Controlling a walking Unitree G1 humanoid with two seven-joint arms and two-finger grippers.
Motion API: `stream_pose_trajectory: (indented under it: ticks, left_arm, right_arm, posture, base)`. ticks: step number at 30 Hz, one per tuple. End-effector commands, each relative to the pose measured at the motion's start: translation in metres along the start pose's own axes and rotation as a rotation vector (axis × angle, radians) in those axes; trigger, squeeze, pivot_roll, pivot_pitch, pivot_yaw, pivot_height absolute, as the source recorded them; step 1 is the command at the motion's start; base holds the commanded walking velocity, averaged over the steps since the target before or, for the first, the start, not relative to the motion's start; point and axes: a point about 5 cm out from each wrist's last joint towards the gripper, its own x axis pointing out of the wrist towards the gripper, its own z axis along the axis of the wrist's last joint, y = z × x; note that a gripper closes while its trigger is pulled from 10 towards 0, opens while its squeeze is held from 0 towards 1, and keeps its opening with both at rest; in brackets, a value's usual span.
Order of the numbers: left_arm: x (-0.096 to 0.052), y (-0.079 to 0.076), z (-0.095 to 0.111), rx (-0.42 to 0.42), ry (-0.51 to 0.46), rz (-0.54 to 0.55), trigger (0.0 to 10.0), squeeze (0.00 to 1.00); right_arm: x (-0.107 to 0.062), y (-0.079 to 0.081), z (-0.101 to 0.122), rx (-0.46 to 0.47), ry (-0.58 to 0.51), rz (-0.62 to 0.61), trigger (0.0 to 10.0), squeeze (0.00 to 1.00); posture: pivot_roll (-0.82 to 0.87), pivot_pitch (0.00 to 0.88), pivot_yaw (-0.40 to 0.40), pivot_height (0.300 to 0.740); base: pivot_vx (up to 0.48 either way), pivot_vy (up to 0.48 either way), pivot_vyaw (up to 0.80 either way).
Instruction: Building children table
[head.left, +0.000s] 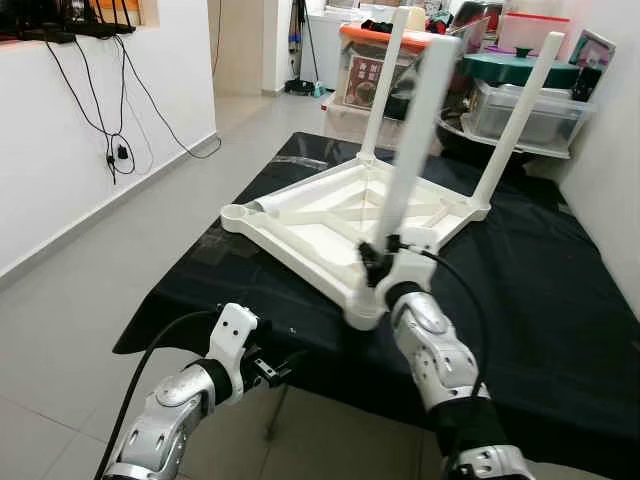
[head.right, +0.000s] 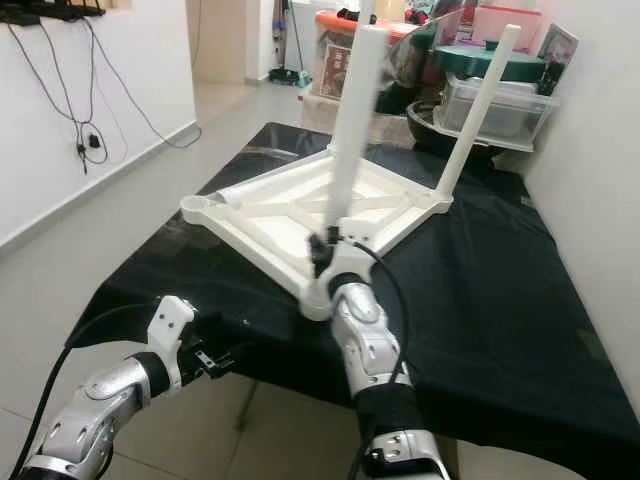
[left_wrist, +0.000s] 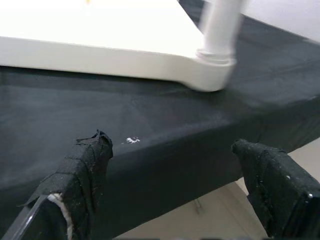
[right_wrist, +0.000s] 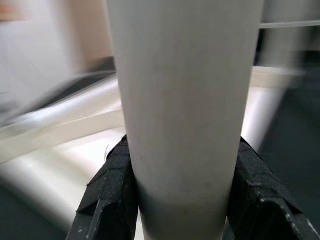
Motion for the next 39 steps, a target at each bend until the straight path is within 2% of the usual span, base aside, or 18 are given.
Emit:
stream_pose_trajectory:
  ticks: [1, 5, 6, 7, 9, 10, 11, 13, 17, 18, 24, 30, 31, 34, 35, 36, 38, 39]
  left_arm:
    - [0.003, -0.004, -0.001, 0.001, 0.01, -0.013, 10.0, 0.0]
    - [0.003, -0.005, -0.004, -0.001, 0.016, -0.013, 10.0, 0.0]
    - [0.003, -0.004, -0.004, 0.0, 0.018, -0.012, 10.0, 0.0]
    - [0.002, -0.003, -0.003, 0.001, 0.019, -0.012, 10.0, 0.0]
    - [0.002, -0.002, -0.003, 0.002, 0.019, -0.013, 10.0, 0.0]
    - [0.002, 0.0, -0.003, 0.006, 0.021, -0.011, 10.0, 0.0]
    - [0.003, 0.001, -0.002, 0.008, 0.02, -0.01, 10.0, 0.0]
    - [0.003, 0.002, 0.0, 0.009, 0.016, -0.007, 10.0, 0.0]
    - [0.003, 0.002, 0.0, 0.008, 0.013, -0.005, 10.0, 0.0]
    - [0.002, 0.002, -0.001, 0.006, 0.012, -0.003, 10.0, 0.0]
    - [0.001, 0.0, -0.003, 0.002, 0.014, -0.001, 10.0, 0.0]
    - [0.005, 0.001, -0.001, 0.01, 0.012, -0.007, 10.0, 0.0]
    - [0.005, 0.001, 0.0, 0.011, 0.009, -0.004, 10.0, 0.0]
    - [0.006, 0.001, 0.001, 0.011, 0.006, -0.001, 10.0, 0.0]
    - [0.006, 0.0, 0.001, 0.009, 0.004, 0.001, 10.0, 0.0]
    - [0.006, 0.0, 0.001, 0.009, 0.004, 0.001, 10.0, 0.0]
    - [0.002, -0.003, -0.003, 0.001, 0.008, 0.004, 10.0, 0.0]
    - [0.002, -0.003, -0.003, 0.001, 0.008, 0.004, 10.0, 0.0]
  right_arm:
    - [-0.007, -0.057, -0.027, -0.042, 0.11, -0.329, 0.0, 0.0]
    - [-0.012, -0.073, -0.027, -0.084, 0.088, -0.446, 0.0, 0.0]
    - [-0.009, -0.068, -0.03, -0.077, 0.126, -0.411, 10.0, 0.0]
    - [-0.005, -0.055, -0.034, -0.054, 0.163, -0.323, 10.0, 0.0]
    - [-0.002, -0.045, -0.036, -0.036, 0.187, -0.258, 10.0, 0.0]
    - [-0.001, -0.029, -0.027, 0.011, 0.13, -0.154, 10.0, 0.6]
    - [-0.001, -0.015, -0.015, 0.062, 0.062, -0.042, 10.0, 1.0]
    - [-0.003, 0.002, 0.0, 0.123, -0.01, 0.093, 10.0, 1.0]
    - [-0.002, 0.014, 0.01, 0.156, -0.015, 0.251, 10.0, 1.0]
    - [-0.003, 0.017, 0.015, 0.158, -0.031, 0.315, 10.0, 0.0]
    - [-0.009, 0.03, 0.038, 0.075, -0.134, 0.662, 10.0, 0.0]
    - [-0.009, 0.039, 0.028, -0.068, -0.116, 0.854, 10.0, 0.0]
    - [-0.009, 0.041, 0.022, -0.109, -0.096, 0.866, 1.5, 0.0]
    - [-0.008, 0.043, 0.019, -0.135, -0.084, 0.868, 1.5, 0.0]
    - [-0.005, 0.042, 0.011, -0.162, -0.047, 0.826, 0.0, 0.0]
    - [-0.005, 0.042, 0.011, -0.162, -0.047, 0.826, 0.0, 0.0]
    - [0.008, 0.031, -0.003, -0.149, 0.033, 0.552, 0.0, 0.0]
    - [0.008, 0.031, -0.003, -0.149, 0.033, 0.552, 0.0, 0.0]
  posture:
    - [0.06, 0.0, -0.097, 0.74]
    - [0.06, 0.0, -0.094, 0.74]
    - [0.05, 0.0, -0.089, 0.74]
    - [0.05, 0.0, -0.087, 0.74]
    - [0.05, 0.0, -0.087, 0.74]
    - [0.05, 0.0, -0.09, 0.74]
    - [0.06, 0.0, -0.091, 0.74]
    - [0.05, 0.0, -0.094, 0.74]
    - [0.06, 0.0, -0.101, 0.74]
    - [0.06, 0.0, -0.105, 0.74]
    - [0.06, 0.0, -0.105, 0.74]
    - [0.07, 0.0, -0.11, 0.74]
    - [0.07, 0.0, -0.113, 0.74]
    - [0.07, 0.0, -0.115, 0.74]
    - [0.08, 0.0, -0.12, 0.74]
    - [0.08, 0.0, -0.12, 0.74]
    - [0.09, 0.0, -0.124, 0.74]
    - [0.09, 0.0, -0.124, 0.74]
  base:
    - [0.0, 0.0, 0.0]
    - [0.0, 0.0, 0.0]
    - [0.0, 0.0, 0.0]
    - [0.0, 0.0, 0.0]
    - [0.0, 0.0, 0.0]
    - [0.0, 0.0, 0.0]
    - [0.0, 0.0, 0.0]
    - [0.0, 0.0, 0.0]
    - [0.0, 0.0, 0.0]
    - [0.0, 0.0, 0.0]
    - [0.0, 0.0, 0.0]
    - [0.0, 0.0, 0.0]
    - [0.0, 0.0, 0.0]
    - [0.0, 0.0, 0.0]
    - [0.0, 0.0, 0.0]
    - [0.0, 0.0, 0.0]
    - [0.0, 0.0, 0.0]
    - [0.0, 0.0, 0.0]
